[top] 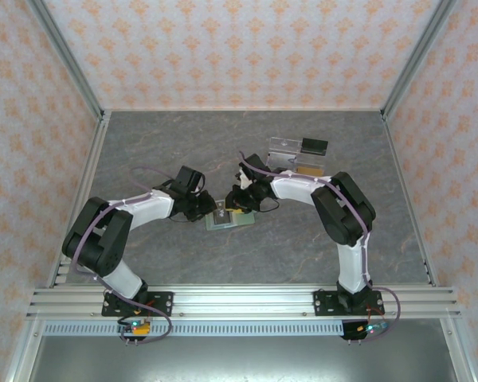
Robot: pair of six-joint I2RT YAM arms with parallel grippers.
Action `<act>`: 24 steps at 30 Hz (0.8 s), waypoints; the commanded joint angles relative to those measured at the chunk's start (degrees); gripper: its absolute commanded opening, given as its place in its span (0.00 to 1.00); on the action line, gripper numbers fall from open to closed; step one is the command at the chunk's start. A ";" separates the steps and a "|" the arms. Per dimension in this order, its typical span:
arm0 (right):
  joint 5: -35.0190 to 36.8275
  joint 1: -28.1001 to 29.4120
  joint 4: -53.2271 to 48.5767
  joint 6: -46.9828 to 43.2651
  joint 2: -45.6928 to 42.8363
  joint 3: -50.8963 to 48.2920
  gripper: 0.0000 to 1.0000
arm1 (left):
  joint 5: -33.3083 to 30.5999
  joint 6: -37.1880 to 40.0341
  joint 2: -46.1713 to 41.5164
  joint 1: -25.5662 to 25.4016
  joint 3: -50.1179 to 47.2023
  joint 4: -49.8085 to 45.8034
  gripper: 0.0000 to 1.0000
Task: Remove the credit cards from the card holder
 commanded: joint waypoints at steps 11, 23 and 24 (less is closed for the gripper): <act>2.28 -0.74 1.85 0.04 0.08 -0.51 0.17 | -1.28 0.11 2.19 -0.15 0.51 -2.07 0.14; 0.98 -0.74 2.07 -0.07 1.95 -0.29 0.19 | -0.84 0.28 3.08 -0.15 0.60 -1.67 0.14; 0.83 -0.75 2.25 -0.10 2.10 -0.24 0.19 | -0.75 0.23 3.11 -0.14 0.59 -1.65 0.14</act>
